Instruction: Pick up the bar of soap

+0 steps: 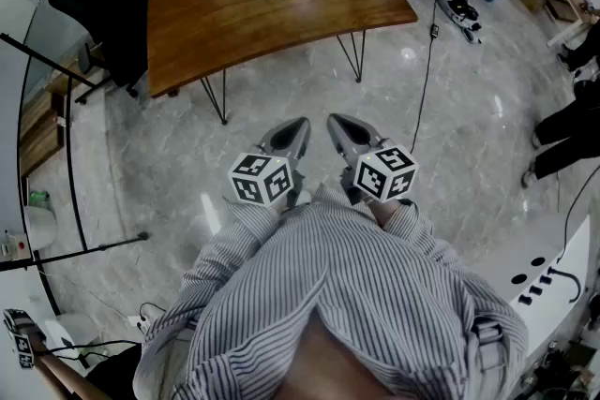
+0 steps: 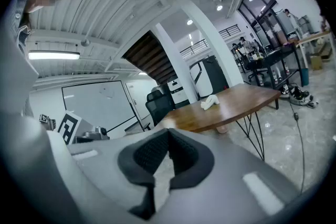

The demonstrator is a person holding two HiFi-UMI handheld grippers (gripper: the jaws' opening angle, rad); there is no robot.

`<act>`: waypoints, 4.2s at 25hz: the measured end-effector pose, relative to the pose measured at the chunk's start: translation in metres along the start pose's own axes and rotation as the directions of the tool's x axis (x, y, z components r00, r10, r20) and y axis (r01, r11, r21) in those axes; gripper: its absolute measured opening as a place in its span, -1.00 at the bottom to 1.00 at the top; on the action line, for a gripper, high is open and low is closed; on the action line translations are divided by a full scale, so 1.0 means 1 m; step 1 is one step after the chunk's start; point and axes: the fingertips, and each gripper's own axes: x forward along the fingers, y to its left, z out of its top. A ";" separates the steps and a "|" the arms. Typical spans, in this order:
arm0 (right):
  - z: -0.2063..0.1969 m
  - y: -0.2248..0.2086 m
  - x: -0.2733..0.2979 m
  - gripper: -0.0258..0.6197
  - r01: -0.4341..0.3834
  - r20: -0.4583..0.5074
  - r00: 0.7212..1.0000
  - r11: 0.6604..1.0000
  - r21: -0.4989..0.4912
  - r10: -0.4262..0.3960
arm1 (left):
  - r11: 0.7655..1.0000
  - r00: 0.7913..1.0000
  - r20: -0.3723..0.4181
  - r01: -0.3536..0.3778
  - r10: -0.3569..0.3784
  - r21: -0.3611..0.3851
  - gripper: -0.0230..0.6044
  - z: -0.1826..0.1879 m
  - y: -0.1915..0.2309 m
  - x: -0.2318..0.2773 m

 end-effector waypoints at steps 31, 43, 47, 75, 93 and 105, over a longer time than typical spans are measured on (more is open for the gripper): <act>0.008 -0.038 0.001 -0.92 -0.063 -0.028 0.998 0.998 0.017 0.064 | 0.998 0.998 0.004 -0.056 0.056 -0.015 -0.91 -0.005 -0.008 0.038; 0.011 -0.079 0.018 -0.91 -0.097 -0.005 0.995 0.990 0.105 0.098 | 0.998 0.999 0.006 -0.034 0.035 -0.060 -0.91 -0.007 0.017 0.074; 0.025 -0.103 0.060 -0.91 -0.101 -0.014 0.994 0.987 0.126 0.104 | 0.999 1.000 0.020 -0.010 0.011 -0.048 -0.91 0.021 0.051 0.108; 0.146 -0.231 0.338 -0.91 -0.042 -0.074 0.996 0.984 0.172 0.056 | 1.000 0.993 -0.121 -0.004 0.002 -0.020 -0.91 0.180 0.287 0.288; 0.135 -0.274 0.376 -0.91 -0.090 -0.147 0.980 0.962 0.256 0.131 | 0.957 0.916 -0.392 0.039 0.081 0.287 -0.37 0.190 0.355 0.373; 0.131 -0.310 0.387 -0.91 -0.057 -0.147 0.982 0.936 0.347 0.114 | 0.937 0.823 -0.554 0.089 0.122 0.338 0.08 0.171 0.392 0.415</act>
